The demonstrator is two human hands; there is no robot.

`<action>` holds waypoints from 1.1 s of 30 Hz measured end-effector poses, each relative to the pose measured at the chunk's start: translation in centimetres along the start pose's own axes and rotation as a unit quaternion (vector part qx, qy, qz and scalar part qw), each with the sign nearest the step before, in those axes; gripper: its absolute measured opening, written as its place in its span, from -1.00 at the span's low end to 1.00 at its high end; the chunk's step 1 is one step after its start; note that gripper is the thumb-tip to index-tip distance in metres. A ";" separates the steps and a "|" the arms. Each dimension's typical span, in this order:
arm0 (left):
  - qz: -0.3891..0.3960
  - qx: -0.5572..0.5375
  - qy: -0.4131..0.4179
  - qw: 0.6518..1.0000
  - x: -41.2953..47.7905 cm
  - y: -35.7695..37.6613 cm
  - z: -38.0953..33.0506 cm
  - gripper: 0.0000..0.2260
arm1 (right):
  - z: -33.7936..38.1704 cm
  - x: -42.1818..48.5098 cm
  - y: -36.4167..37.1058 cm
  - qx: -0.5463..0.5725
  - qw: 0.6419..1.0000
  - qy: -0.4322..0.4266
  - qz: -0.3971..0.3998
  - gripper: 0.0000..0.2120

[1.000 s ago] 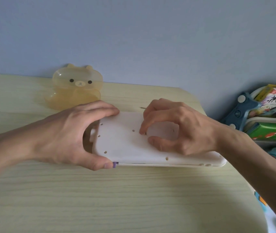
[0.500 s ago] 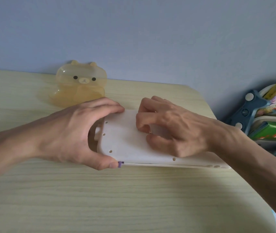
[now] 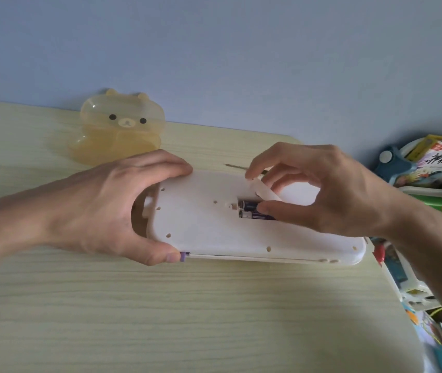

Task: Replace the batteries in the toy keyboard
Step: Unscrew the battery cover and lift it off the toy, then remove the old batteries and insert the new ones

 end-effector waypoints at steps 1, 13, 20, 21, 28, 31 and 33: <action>0.002 -0.001 0.000 1.000 0.0 0.0 0.0 0.04 | -0.2 -0.1 -0.2 0.020 1.000 0.010 -0.004 -0.65; 0.005 -0.002 0.000 1.000 -0.8 -0.2 0.1 0.04 | -7.1 3.1 -2.7 -0.074 0.987 0.121 -0.080 -0.72; 0.015 -0.007 -0.005 1.000 -1.2 -0.2 0.1 0.08 | -11.2 3.3 -2.7 -0.105 0.978 0.173 -0.052 -0.79; 0.016 -0.009 -0.008 1.000 -1.2 -0.1 0.1 0.07 | -11.7 3.4 -2.7 -0.106 0.977 0.177 -0.047 -0.79; 0.021 -0.013 -0.010 1.000 -1.1 0.0 0.3 0.08 | -13.5 3.0 -2.3 -0.088 0.974 0.204 -0.043 -0.82; 0.020 -0.017 -0.006 1.000 -1.1 0.0 0.4 0.07 | -12.7 3.0 -2.4 -0.091 0.976 0.189 -0.055 -0.81; 0.020 -0.022 -0.005 1.000 -1.1 0.0 0.3 0.07 | -11.1 2.7 -2.7 -0.108 0.978 0.167 -0.068 -0.82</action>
Point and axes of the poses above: each hand's wrist, its own x-axis towards the middle knuckle, its own y-axis out of the palm, z = x × y, the point moved 10 cm from there along x, towards the middle knuckle, and after that the axes turned 14 degrees about -y, right-handed, at the moved point
